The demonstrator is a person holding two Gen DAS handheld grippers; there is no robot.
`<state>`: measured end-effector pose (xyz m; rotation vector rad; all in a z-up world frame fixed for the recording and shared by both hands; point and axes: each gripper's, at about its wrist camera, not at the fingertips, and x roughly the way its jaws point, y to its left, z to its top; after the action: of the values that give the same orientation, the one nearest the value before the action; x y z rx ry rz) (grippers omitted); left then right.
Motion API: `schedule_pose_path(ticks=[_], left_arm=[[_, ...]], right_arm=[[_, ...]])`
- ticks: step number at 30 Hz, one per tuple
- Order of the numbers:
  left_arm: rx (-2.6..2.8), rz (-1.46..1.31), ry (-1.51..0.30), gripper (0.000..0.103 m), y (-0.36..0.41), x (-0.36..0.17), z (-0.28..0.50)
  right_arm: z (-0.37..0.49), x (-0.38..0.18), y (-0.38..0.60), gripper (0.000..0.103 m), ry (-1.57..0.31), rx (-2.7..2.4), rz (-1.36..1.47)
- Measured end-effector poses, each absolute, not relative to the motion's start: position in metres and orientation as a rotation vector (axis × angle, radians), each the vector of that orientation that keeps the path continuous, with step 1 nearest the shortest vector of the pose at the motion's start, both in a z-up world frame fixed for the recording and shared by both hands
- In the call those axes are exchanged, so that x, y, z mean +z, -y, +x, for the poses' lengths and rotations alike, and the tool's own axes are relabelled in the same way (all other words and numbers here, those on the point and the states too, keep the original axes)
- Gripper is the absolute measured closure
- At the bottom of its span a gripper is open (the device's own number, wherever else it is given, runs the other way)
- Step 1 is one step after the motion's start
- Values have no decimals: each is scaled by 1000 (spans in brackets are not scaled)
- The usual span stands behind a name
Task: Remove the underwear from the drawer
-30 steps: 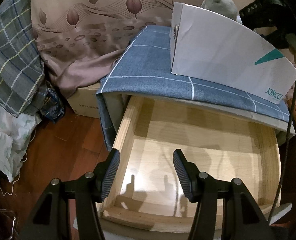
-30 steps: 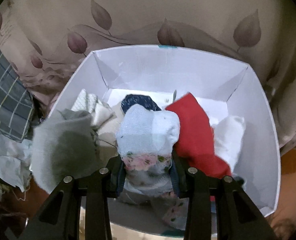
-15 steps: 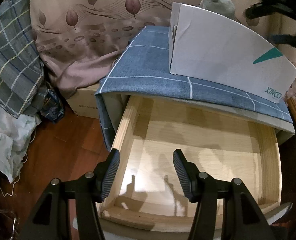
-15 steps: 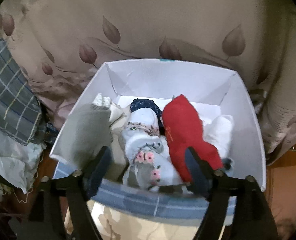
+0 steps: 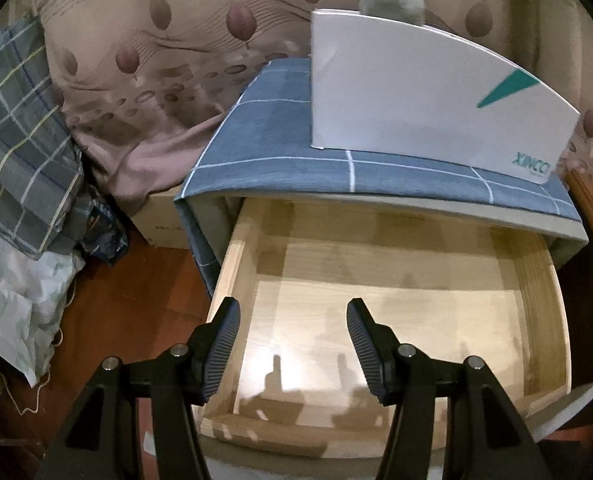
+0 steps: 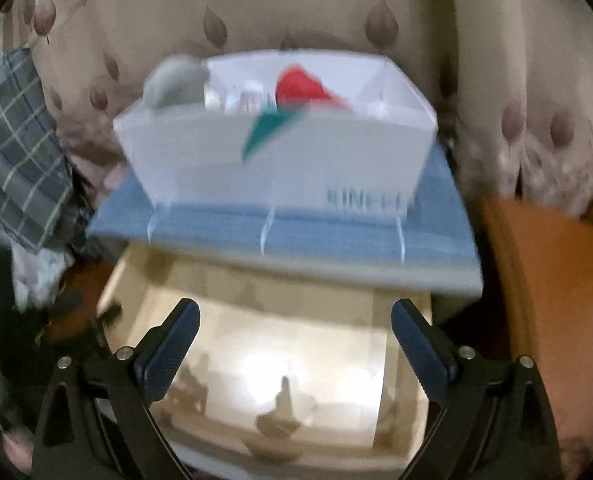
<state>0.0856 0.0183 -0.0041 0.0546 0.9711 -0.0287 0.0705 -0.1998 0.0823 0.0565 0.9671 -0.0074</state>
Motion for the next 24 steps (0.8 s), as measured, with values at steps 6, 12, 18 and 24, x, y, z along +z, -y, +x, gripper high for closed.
schedule_pose_path(ticks=[6,12,18,24], left_arm=[[-49,69,-966,46,-13,-2,76],[-60,68,-959,46,-6,-1,67],[-71,79,-961,46,-2,-2,66],[-75,77,-959,46,-2,-1,64]], right_arm=[[44,43,199,8,-1028,-1,71],[38,30,200,7,-1061,13,122],[40,18,207,3,-1100,16,163],[42,12,208,3,-1126,15,182]])
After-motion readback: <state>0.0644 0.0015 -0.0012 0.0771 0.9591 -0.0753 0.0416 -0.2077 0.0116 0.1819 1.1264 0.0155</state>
